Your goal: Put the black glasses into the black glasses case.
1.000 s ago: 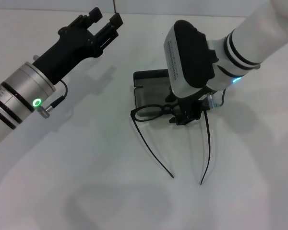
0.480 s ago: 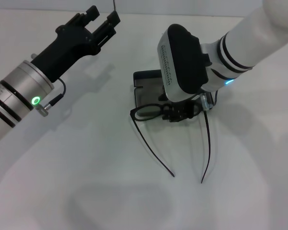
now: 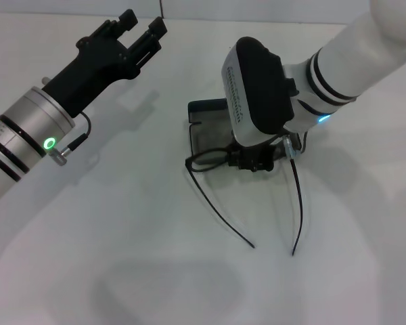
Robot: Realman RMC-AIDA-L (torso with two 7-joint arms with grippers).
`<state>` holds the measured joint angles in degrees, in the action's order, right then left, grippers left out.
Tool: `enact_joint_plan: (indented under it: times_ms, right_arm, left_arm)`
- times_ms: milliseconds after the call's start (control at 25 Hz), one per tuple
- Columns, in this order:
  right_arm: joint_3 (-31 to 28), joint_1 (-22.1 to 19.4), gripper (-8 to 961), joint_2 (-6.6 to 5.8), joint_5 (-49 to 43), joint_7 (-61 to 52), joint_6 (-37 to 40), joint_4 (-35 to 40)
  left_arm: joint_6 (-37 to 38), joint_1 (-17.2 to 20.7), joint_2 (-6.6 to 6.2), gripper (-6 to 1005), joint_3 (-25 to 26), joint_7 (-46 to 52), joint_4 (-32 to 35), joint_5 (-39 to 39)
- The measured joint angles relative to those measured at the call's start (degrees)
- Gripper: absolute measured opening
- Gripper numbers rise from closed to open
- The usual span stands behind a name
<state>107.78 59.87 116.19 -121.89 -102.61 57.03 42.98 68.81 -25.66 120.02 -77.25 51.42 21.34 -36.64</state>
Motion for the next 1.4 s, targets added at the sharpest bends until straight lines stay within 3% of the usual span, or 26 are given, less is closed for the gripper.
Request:
enact_joint_plan:
  times_ms: [80,400,600,880,1040,1200,1400]
  right_arm:
    - [-0.8,-0.2,203,0.0,0.0,0.0,0.1,0.0]
    - [-10.0,-5.3,150,-0.37,-0.5,0.8,5.1,6.0]
    - [-25.0,-12.0,135,-0.36,4.7,6.3,9.3,9.4]
    - [-40.2,-22.7,109,-0.53,22.4,17.9,15.7,8.6]
    - [-42.8,-28.3,102,-0.66,34.5,24.8,17.3,6.1]
    - [-42.9,-28.7,102,-0.79,37.0,26.5,17.9,3.8]
    - [-42.9,-28.3,101,-0.79,37.1,26.9,17.6,1.9]
  left_arm:
    - [0.0,0.0,-0.03,639,0.0,0.1,0.0,0.0]
    - [1.3,0.0,-0.25,639,-0.4,1.2,0.5,-0.7]
    - [5.9,-0.2,-0.76,639,-0.5,1.3,1.0,-3.9]
    - [17.1,-1.7,-3.26,639,-0.2,6.7,3.6,-12.8]
    - [19.8,-3.6,-3.8,639,-0.3,9.5,3.9,-15.0]
    - [19.9,-7.0,-3.8,639,-0.4,12.3,4.2,-18.3]
    - [19.6,-11.6,-2.82,639,-0.3,14.8,4.3,-23.4]
